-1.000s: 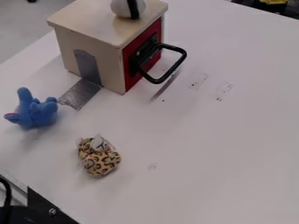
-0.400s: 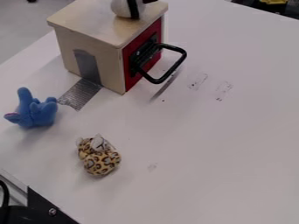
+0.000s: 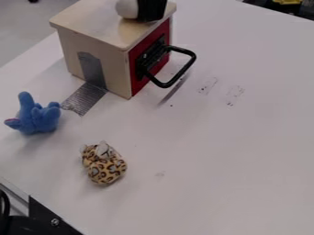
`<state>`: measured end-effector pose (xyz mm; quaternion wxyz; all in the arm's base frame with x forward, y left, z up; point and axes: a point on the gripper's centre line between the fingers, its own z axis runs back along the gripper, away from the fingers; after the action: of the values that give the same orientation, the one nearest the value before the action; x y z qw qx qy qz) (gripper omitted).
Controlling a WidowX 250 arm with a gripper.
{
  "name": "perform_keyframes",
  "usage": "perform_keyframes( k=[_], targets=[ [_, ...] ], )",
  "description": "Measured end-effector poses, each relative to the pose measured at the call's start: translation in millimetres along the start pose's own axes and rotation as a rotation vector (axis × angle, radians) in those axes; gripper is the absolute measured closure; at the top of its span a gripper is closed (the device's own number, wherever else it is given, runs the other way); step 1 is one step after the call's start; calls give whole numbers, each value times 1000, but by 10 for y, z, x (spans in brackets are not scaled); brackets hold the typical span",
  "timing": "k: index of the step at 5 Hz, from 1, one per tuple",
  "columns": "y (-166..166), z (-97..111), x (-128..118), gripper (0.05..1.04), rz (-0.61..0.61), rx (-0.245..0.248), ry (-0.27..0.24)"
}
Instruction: Move the eggplant from top of the drawer to the table
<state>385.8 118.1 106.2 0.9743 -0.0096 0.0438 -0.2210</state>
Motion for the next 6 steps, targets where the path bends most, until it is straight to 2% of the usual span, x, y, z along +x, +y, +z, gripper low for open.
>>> perform_keyframes(
  k=[1, 2, 3, 4, 5, 6],
  targets=[
    [-5, -5, 32, 380, 38, 10, 2],
    [-86, 0, 57, 669, 73, 3, -24],
    [-305, 9, 228, 790, 188, -19, -49],
    [-650, 57, 518, 844, 357, -61, -84],
    [-694, 74, 730, 853, 586, -36, -116],
    [-793, -236, 939, 856, 737, -22, -104]
  ],
)
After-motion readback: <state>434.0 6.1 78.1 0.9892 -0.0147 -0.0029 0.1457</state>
